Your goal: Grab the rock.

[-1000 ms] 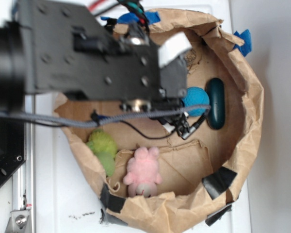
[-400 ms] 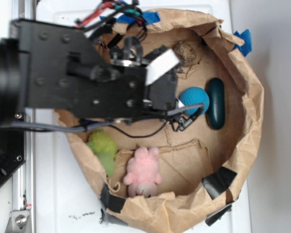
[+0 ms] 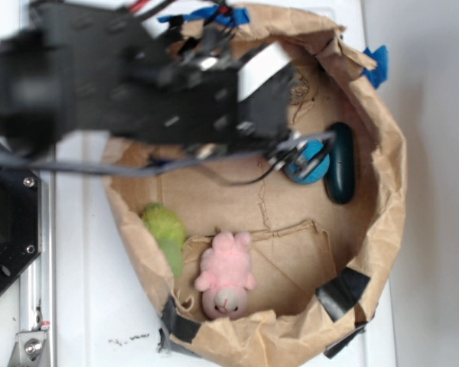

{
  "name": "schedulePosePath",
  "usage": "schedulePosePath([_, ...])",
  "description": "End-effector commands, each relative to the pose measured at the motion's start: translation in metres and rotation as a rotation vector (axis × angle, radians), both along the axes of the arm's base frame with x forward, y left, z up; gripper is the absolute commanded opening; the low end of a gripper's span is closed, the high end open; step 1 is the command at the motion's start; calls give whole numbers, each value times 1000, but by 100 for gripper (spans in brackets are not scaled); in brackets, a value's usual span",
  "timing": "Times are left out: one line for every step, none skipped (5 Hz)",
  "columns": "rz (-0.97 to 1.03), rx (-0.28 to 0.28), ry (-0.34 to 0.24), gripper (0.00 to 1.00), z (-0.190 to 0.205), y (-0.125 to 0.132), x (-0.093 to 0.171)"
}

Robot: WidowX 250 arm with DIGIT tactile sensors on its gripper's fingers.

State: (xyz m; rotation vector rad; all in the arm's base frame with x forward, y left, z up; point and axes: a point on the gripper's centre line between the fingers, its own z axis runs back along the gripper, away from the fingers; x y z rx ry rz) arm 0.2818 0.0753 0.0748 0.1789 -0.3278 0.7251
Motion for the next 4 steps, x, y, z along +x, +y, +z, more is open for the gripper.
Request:
schedulePosePath([32, -6, -48, 100, 14, 33, 28])
schedulePosePath([26, -13, -46, 100, 13, 36, 33])
schedulePosePath([13, -16, -37, 100, 11, 31, 33])
schedulePosePath([18, -22, -32, 100, 9, 33, 37])
